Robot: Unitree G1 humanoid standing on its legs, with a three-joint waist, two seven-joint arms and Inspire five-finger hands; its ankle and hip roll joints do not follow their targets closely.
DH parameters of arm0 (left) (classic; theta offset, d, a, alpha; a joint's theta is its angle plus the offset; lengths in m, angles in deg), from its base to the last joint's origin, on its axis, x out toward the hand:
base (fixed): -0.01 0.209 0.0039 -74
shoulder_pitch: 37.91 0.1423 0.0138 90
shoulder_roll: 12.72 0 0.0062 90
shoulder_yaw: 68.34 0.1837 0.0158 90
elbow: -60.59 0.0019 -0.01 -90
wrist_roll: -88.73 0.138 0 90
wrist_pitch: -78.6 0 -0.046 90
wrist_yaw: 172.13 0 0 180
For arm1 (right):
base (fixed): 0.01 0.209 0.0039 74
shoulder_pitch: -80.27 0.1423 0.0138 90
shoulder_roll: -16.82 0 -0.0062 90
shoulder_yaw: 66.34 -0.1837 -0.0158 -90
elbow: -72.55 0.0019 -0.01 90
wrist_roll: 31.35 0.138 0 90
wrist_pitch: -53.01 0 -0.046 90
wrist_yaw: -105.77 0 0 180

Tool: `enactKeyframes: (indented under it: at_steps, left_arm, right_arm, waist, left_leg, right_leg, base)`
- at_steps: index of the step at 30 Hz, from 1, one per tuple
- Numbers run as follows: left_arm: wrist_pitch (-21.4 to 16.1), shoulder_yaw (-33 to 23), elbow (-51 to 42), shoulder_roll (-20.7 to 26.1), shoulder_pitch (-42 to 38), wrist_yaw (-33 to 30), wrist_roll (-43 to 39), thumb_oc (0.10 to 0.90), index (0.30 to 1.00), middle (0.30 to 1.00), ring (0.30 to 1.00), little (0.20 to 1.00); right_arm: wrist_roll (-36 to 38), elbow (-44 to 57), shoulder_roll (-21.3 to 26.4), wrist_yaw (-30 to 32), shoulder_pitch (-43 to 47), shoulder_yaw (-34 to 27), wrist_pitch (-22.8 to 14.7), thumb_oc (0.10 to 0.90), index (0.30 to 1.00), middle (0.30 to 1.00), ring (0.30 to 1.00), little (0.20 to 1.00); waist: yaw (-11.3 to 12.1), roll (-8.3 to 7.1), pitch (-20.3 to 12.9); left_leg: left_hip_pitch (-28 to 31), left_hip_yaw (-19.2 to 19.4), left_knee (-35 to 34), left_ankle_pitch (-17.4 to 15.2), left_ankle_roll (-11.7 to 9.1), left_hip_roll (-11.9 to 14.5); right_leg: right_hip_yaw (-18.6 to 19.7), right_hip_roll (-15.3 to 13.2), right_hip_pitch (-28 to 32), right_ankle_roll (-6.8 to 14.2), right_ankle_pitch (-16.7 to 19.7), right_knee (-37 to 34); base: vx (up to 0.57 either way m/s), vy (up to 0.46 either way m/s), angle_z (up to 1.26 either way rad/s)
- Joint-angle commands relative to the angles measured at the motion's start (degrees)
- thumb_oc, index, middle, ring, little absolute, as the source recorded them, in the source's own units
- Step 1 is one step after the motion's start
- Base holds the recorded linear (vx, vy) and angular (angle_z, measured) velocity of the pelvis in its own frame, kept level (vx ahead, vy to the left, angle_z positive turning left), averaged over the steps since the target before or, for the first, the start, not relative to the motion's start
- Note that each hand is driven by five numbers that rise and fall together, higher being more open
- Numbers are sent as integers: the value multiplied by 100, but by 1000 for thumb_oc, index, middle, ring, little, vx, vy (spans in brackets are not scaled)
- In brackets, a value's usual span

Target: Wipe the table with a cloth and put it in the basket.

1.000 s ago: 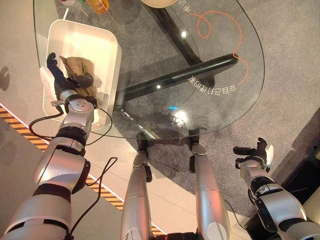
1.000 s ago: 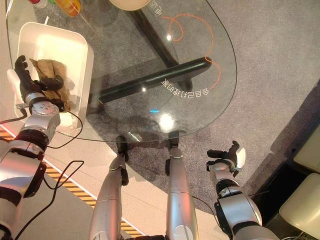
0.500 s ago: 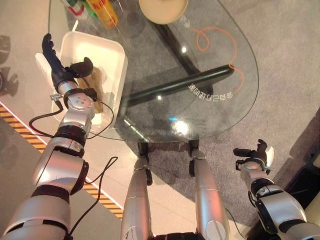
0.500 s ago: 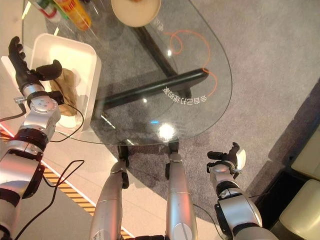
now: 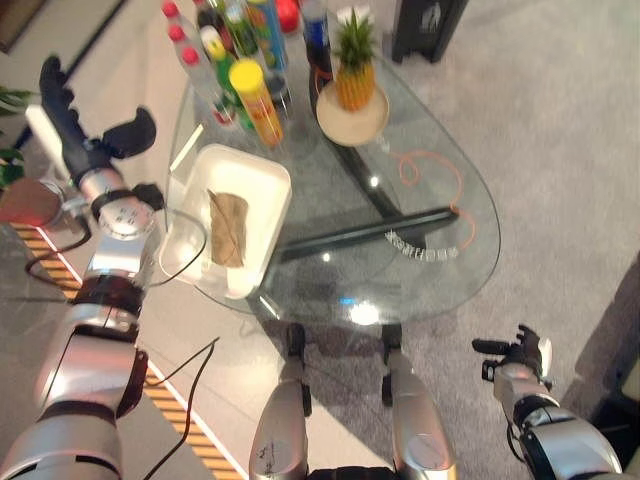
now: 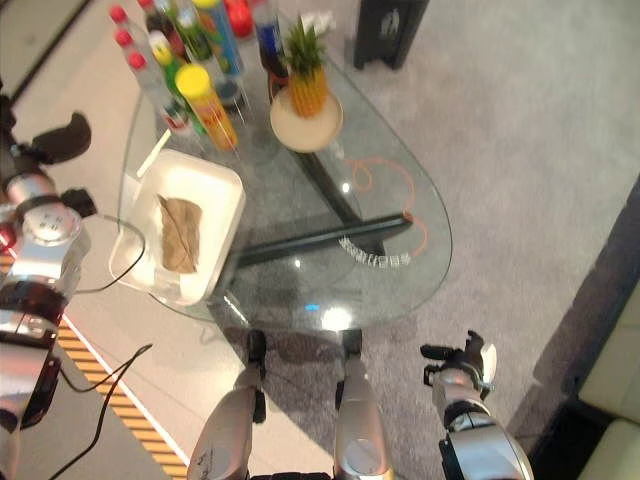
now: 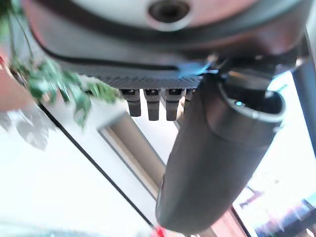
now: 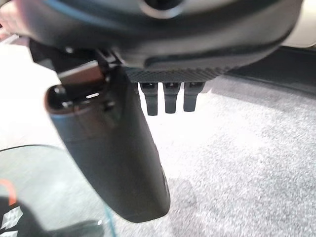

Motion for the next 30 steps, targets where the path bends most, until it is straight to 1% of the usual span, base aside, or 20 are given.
enactKeyframes:
  at_steps: [1,3,4,6,8,10,12,14,15,17,18,19,20,21,23,24,26,28,29,30]
  left_arm:
    - [-359,-312,-64,467,415,187,82,800,900,900,900,900]
    - [-324,-512,-61,388,816,351,145,800,900,900,900,900]
    - [-337,-690,-31,271,1219,501,239,800,900,900,900,900]
    - [-240,-953,21,3,1944,806,485,800,900,900,900,900]
    - [-198,-1062,23,-106,2227,896,538,800,900,900,900,900]
    - [-92,-1192,87,-357,2649,1104,614,800,900,900,900,900]
    - [-18,-1184,350,-676,3130,1332,834,800,900,900,900,900]
    - [17,-1161,477,-791,3271,1436,805,800,900,900,900,900]
    - [65,-1074,726,-967,3418,1614,936,800,900,900,900,900]
    - [232,-972,886,-1089,3475,1768,920,800,900,900,900,900]
    - [224,-943,1009,-1154,3500,1837,958,800,900,900,900,900]
    - [223,-849,1445,-1340,3559,2090,1006,800,900,900,900,900]
    - [184,-796,1624,-1432,3592,2148,1060,800,900,900,900,900]
    - [236,-725,1829,-1557,3630,2258,1084,800,900,900,900,900]
    - [247,-643,1998,-1683,3666,2323,1160,800,900,900,900,900]
    - [291,-548,2176,-1824,3704,2453,1213,800,900,900,900,900]
    - [281,-458,2297,-1957,3732,2463,1294,800,900,900,900,900]
    - [479,-269,2507,-2185,3774,2646,1502,800,900,900,900,900]
    - [604,-177,2571,-2288,3789,2690,1714,800,900,900,900,900]
    - [643,-161,2584,-2303,3788,2702,1732,800,900,900,900,900]
  right_arm:
    - [-330,-143,256,-106,-701,-123,-83,800,900,900,900,900]
    - [-367,-160,192,-146,-862,-163,-56,800,900,900,900,900]
    - [-425,-186,131,-214,-990,-213,-13,800,900,900,900,900]
    - [-550,-207,12,-315,-1197,-322,82,800,900,900,900,900]
    - [-615,-201,-26,-346,-1286,-339,117,800,900,900,900,900]
    - [-732,-197,-100,-425,-1407,-397,187,800,900,900,900,900]
    - [-994,-227,-182,-565,-1512,-430,283,800,900,900,900,900]
    - [-1052,-248,-193,-611,-1546,-430,324,800,900,900,900,900]
    - [-1182,-287,-214,-715,-1582,-434,385,800,900,900,900,900]
    - [-1246,-322,-228,-762,-1595,-421,418,800,900,900,900,900]
    - [-1275,-345,-233,-781,-1594,-415,432,800,900,900,900,900]
    - [-1405,-432,-245,-881,-1572,-379,465,800,900,900,900,900]
    - [-1470,-465,-250,-935,-1560,-354,482,800,900,900,900,900]
    - [-1542,-506,-262,-993,-1541,-325,510,800,900,900,900,900]
    - [-1597,-547,-282,-1054,-1521,-292,533,800,900,900,900,900]
    - [-1671,-601,-303,-1141,-1486,-270,584,800,900,900,900,900]
    - [-1741,-642,-336,-1187,-1463,-226,620,800,900,900,900,900]
    - [-1850,-744,-409,-1300,-1420,-132,717,800,900,900,900,900]
    - [-1934,-789,-457,-1427,-1410,-91,855,800,900,900,900,900]
    - [-1957,-800,-463,-1440,-1408,-80,862,800,900,900,900,900]
  waist:
    - [185,-119,-1249]
    - [215,-120,-1419]
    - [247,-119,-1587]
    - [343,-140,-1885]
    - [368,-141,-1991]
    - [424,-157,-2141]
    - [467,-174,-2287]
    - [480,-180,-2337]
    - [496,-193,-2400]
    - [503,-197,-2432]
    - [506,-198,-2445]
    - [506,-212,-2496]
    - [505,-220,-2520]
    - [502,-230,-2548]
    - [503,-237,-2567]
    - [505,-244,-2584]
    - [508,-250,-2596]
    - [515,-267,-2622]
    - [515,-281,-2634]
    - [515,-283,-2636]
  left_leg:
    - [-73,-46,82,-389,246,-392]
    - [62,-46,60,-411,249,-387]
    - [192,-43,35,-438,255,-382]
    - [395,-70,-6,-492,261,-365]
    - [466,-81,-9,-523,266,-361]
    - [564,-96,-9,-570,276,-352]
    - [684,-71,-9,-627,275,-322]
    - [728,-57,-9,-646,275,-310]
    - [774,-43,-9,-670,276,-298]
    - [806,-38,-9,-685,279,-291]
    - [821,-35,-9,-692,280,-289]
    - [866,-18,-9,-710,281,-284]
    - [886,2,-9,-720,280,-278]
    - [910,26,-9,-729,276,-269]
    - [928,43,-9,-738,275,-259]
    - [942,53,-9,-745,273,-249]
    - [957,62,-9,-749,273,-240]
    - [983,68,-9,-757,273,-223]
    - [999,69,-9,-761,273,-217]
    - [1002,72,-9,-762,272,-214]
  right_leg:
    - [-179,-52,-67,-88,-389,362]
    - [-210,-61,105,-80,-380,283]
    - [-244,-72,264,-70,-366,200]
    - [-289,-78,513,-56,-370,86]
    - [-315,-78,610,-52,-369,35]
    - [-361,-90,738,-37,-381,-19]
    - [-419,-98,878,-21,-398,-66]
    - [-446,-104,931,-16,-413,-73]
    - [-485,-107,993,-15,-432,-81]
    - [-512,-112,1034,-13,-443,-86]
    - [-522,-113,1053,-11,-447,-89]
    - [-548,-120,1095,-2,-447,-101]
    - [-559,-124,1111,1,-447,-108]
    - [-570,-128,1130,7,-445,-116]
    - [-581,-133,1144,12,-445,-121]
    - [-597,-139,1155,20,-448,-123]
    - [-608,-140,1167,22,-449,-121]
    - [-629,-139,1189,22,-454,-126]
    - [-627,-136,1198,26,-449,-126]
    - [-628,-137,1200,27,-449,-126]
  base:
    - [97,-6,10]
    - [93,-1,13]
    - [111,2,8]
    - [154,8,4]
    - [115,11,10]
    - [104,23,8]
    - [71,35,6]
    - [48,21,3]
    - [42,15,2]
    - [32,14,2]
    - [54,17,7]
    - [61,14,7]
    - [73,17,4]
    - [49,12,0]
    - [18,5,0]
    - [0,0,0]
    - [0,0,0]
    - [15,0,1]
    - [0,0,0]
    - [0,0,0]
